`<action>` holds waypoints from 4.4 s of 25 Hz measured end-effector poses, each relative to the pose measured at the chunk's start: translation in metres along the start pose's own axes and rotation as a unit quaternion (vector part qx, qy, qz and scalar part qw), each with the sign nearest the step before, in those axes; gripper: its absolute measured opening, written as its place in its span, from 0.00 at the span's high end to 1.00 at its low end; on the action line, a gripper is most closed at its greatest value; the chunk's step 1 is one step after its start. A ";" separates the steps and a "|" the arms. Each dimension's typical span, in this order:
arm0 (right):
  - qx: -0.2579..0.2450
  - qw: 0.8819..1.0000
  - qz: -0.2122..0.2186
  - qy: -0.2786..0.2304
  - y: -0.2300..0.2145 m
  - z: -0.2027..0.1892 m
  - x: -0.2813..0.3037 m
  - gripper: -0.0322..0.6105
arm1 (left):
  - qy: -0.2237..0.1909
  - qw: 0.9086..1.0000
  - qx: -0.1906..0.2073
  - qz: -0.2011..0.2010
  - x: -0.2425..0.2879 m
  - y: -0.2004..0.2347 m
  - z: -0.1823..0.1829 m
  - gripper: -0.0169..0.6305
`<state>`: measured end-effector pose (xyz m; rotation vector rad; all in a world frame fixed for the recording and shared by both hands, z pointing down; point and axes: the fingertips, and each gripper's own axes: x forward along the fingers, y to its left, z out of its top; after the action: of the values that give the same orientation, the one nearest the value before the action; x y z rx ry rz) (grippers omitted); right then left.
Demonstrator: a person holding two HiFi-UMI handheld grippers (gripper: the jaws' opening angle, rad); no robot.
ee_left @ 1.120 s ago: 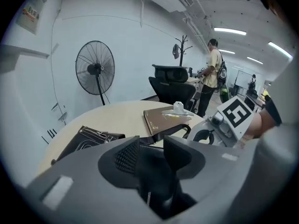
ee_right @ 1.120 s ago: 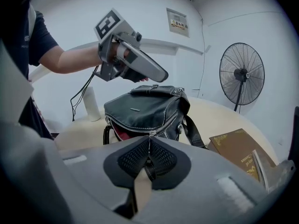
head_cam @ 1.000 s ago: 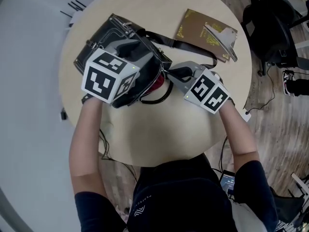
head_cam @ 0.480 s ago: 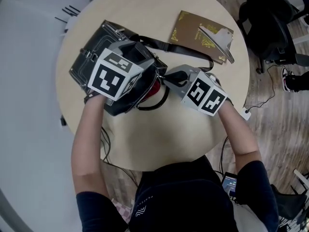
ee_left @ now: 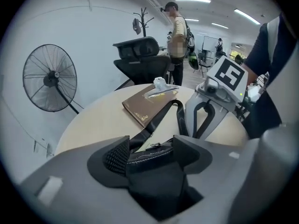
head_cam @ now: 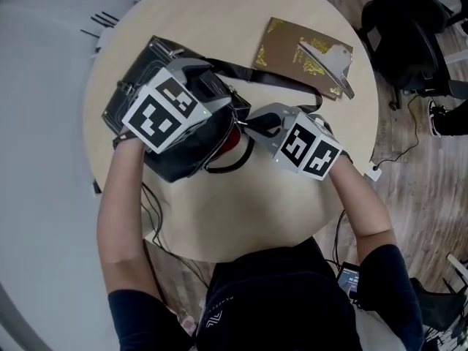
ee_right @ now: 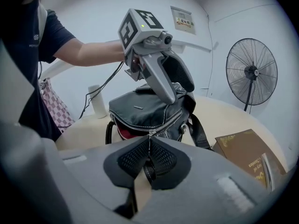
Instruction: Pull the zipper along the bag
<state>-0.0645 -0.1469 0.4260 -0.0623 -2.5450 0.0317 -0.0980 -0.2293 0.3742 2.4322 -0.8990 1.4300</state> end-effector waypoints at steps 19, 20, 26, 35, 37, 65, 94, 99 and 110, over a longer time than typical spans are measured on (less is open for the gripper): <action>0.002 1.000 0.012 -0.006 -0.001 0.000 0.004 0.93 | 0.073 0.956 0.243 -0.146 0.009 -0.041 -0.006 0.54; 0.004 1.000 0.013 -0.007 0.000 0.000 0.004 0.93 | 0.075 0.955 0.242 -0.154 0.008 -0.042 -0.007 0.55; 0.005 1.000 0.016 -0.006 0.000 -0.001 0.004 0.93 | 0.127 0.936 0.258 -0.204 0.012 -0.055 -0.021 0.60; -0.003 1.000 -0.007 -0.004 -0.003 0.001 0.002 0.93 | 0.143 0.926 0.278 -0.211 0.017 -0.056 -0.026 0.66; 0.003 1.000 -0.008 -0.008 -0.002 0.002 0.002 0.93 | 0.141 0.926 0.278 -0.211 0.016 -0.055 -0.025 0.67; 0.016 0.996 -0.083 -0.015 -0.022 0.017 -0.021 0.93 | 0.076 0.972 0.208 -0.079 0.014 -0.014 0.019 0.73; 0.045 0.996 -0.077 -0.021 0.026 0.019 -0.012 0.92 | 0.088 0.974 0.201 -0.047 0.030 -0.016 0.015 0.72; 0.034 0.999 -0.036 -0.022 0.067 0.024 0.006 0.91 | 0.088 0.974 0.201 -0.045 0.032 -0.015 0.014 0.72; 0.061 0.997 -0.041 -0.031 0.085 0.030 0.011 0.91 | 0.069 0.976 0.205 -0.030 0.028 -0.015 0.015 0.72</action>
<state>-0.0871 -0.0612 0.4047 0.0930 -2.5999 0.1602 -0.0681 -0.2350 0.3925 2.5634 -0.5353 1.8906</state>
